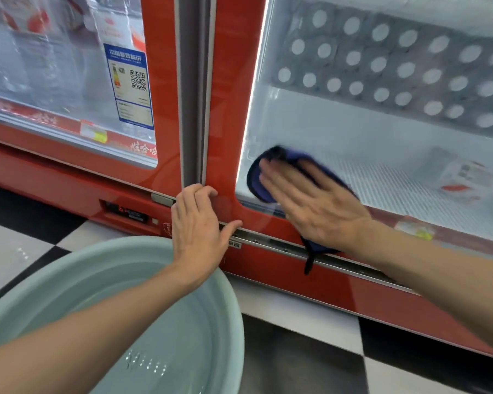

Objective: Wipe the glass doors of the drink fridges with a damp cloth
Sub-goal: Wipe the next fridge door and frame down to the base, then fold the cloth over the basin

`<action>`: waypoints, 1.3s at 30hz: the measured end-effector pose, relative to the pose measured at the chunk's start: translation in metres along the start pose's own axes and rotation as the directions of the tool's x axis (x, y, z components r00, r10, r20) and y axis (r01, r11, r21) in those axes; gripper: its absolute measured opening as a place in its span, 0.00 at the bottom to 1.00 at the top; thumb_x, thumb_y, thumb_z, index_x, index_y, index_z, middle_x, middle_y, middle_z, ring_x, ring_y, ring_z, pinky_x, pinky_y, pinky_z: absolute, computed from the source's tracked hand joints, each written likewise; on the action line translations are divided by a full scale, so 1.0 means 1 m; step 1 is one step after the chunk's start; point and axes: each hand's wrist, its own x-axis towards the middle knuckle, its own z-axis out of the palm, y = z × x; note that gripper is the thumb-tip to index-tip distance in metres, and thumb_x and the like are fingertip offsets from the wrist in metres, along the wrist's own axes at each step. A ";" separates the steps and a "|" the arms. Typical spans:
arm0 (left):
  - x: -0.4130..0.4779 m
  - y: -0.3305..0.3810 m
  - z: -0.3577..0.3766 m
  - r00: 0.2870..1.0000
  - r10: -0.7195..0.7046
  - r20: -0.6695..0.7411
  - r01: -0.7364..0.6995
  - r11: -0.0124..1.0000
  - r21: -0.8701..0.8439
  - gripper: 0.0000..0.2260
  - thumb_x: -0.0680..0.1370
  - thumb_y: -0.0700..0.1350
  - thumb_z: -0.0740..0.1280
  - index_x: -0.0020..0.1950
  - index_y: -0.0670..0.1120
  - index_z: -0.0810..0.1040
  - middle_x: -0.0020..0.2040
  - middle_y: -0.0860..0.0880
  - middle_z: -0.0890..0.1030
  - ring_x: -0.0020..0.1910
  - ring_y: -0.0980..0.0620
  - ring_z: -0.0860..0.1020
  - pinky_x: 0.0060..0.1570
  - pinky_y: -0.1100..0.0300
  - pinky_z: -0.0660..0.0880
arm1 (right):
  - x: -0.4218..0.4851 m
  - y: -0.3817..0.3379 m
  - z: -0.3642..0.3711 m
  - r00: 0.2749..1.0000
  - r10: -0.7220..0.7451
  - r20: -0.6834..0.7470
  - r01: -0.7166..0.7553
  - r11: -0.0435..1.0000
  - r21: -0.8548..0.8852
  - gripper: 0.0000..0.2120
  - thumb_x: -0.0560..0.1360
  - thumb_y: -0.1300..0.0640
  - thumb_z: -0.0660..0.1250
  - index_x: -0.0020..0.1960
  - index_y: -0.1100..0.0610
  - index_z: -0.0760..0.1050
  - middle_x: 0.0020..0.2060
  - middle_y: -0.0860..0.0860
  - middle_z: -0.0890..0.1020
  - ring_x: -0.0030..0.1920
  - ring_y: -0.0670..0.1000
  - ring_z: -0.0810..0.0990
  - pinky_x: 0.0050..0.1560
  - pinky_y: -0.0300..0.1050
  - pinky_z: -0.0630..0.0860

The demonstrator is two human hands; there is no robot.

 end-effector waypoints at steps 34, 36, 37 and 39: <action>0.024 -0.013 -0.093 0.612 0.068 0.788 0.292 0.906 -0.306 0.24 0.66 0.36 0.71 0.60 0.52 0.73 0.54 0.54 0.80 0.54 0.55 0.79 0.47 0.65 0.74 | 0.039 -0.078 -0.041 0.755 0.221 0.617 -0.654 0.175 0.736 0.13 0.87 0.54 0.56 0.52 0.60 0.75 0.43 0.57 0.83 0.44 0.60 0.80 0.48 0.60 0.73; 0.026 0.004 -0.100 0.490 0.117 0.864 0.312 0.901 -0.300 0.19 0.69 0.39 0.77 0.57 0.51 0.78 0.51 0.54 0.84 0.51 0.54 0.82 0.48 0.64 0.78 | 0.028 -0.071 -0.055 0.678 0.231 0.698 -0.728 0.082 0.680 0.15 0.87 0.54 0.55 0.51 0.60 0.77 0.46 0.56 0.84 0.47 0.58 0.80 0.51 0.57 0.72; 0.025 0.012 -0.102 0.516 0.123 0.848 0.298 0.902 -0.313 0.13 0.71 0.43 0.77 0.54 0.52 0.81 0.48 0.53 0.86 0.49 0.52 0.83 0.49 0.61 0.79 | 0.024 -0.068 -0.061 0.643 0.225 0.732 -0.755 0.031 0.655 0.16 0.87 0.54 0.55 0.50 0.60 0.77 0.46 0.56 0.84 0.48 0.58 0.80 0.52 0.56 0.73; 0.023 0.027 -0.105 0.618 0.121 0.777 0.229 0.918 -0.325 0.06 0.75 0.52 0.75 0.48 0.50 0.84 0.44 0.49 0.86 0.45 0.49 0.84 0.50 0.52 0.79 | 0.015 -0.065 -0.072 0.589 0.218 0.778 -0.787 -0.061 0.614 0.18 0.87 0.53 0.55 0.50 0.61 0.78 0.46 0.57 0.84 0.49 0.58 0.81 0.55 0.58 0.74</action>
